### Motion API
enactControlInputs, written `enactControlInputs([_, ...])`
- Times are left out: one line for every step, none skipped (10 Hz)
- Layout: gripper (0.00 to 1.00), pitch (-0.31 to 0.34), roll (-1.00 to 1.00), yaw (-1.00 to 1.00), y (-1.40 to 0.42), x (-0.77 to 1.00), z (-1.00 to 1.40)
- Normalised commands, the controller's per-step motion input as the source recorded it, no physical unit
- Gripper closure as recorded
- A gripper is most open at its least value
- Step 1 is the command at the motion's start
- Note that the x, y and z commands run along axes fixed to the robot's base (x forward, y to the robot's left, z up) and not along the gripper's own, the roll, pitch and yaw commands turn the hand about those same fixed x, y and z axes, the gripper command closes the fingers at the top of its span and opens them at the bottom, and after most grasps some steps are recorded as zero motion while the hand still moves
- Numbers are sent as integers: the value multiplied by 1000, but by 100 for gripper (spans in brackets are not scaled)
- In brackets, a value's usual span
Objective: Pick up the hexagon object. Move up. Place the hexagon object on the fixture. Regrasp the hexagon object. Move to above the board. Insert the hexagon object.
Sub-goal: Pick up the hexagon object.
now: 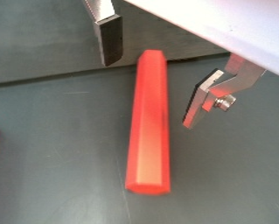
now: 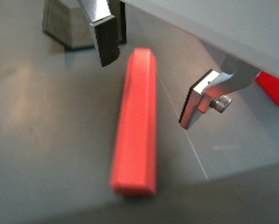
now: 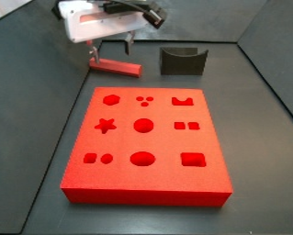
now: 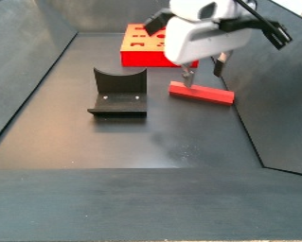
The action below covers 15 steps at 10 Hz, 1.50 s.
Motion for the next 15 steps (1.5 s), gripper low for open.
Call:
enactControlInputs([0, -149, 0, 257, 0, 0, -629])
enactControlInputs([0, -100, 0, 166, 6, 91, -566])
enactControlInputs([0, -94, -34, 74, 0, 74, -486])
enactControlInputs([0, -111, -79, 3, 0, 37, -420])
enactControlInputs([0, -136, -110, 0, 0, 0, -397])
enactControlInputs([0, -113, -127, 0, 31, 0, -317])
enactControlInputs([0, -94, -76, 6, 3, 0, -246])
enactControlInputs([0, -159, -36, 0, 0, -166, -186])
enactControlInputs([0, -36, 0, 0, 0, 0, 0])
enactControlInputs([0, 0, 0, 0, 0, 0, 0])
enactControlInputs([100, 0, 0, 0, 0, 0, 0])
enactControlInputs([100, 0, 0, 0, 0, 0, 0])
enactControlInputs([100, 0, 0, 0, 0, 0, 0])
enactControlInputs([100, 0, 0, 0, 0, 0, 0])
enactControlInputs([100, 0, 0, 0, 0, 0, 0])
